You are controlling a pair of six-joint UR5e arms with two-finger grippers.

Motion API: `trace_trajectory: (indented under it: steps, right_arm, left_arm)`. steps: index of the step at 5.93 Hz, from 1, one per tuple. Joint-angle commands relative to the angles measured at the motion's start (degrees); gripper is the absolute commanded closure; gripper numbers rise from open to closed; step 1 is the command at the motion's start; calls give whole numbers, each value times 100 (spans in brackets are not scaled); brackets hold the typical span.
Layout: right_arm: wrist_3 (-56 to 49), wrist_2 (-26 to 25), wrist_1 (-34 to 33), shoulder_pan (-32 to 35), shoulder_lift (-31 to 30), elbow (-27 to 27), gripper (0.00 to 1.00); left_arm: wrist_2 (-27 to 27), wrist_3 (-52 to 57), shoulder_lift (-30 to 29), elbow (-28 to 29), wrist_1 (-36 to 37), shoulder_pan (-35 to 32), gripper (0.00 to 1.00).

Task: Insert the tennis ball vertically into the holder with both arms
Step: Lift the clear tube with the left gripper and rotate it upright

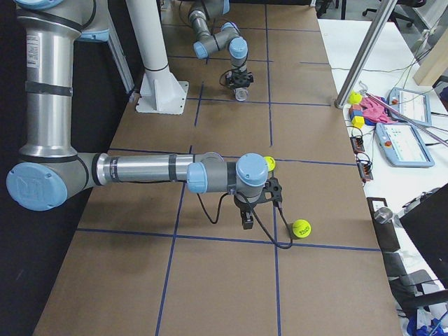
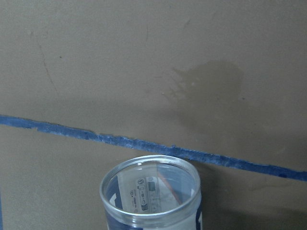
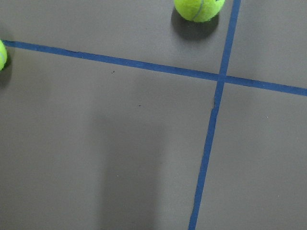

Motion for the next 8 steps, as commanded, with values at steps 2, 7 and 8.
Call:
trace_trajectory:
  steps: [2,7,8]
  right_arm:
    - [1,-1,0,0,-5,2,0]
    - [1,8,-9,0,-5,-7,0]
    - [1,8,-9,0,-5,2,0]
  left_arm:
    - [2,-499,241,9,-471,14,0]
    - [2,-571,348,97,-642,58,0]
    - [11,-562,348,149,-746,50,0]
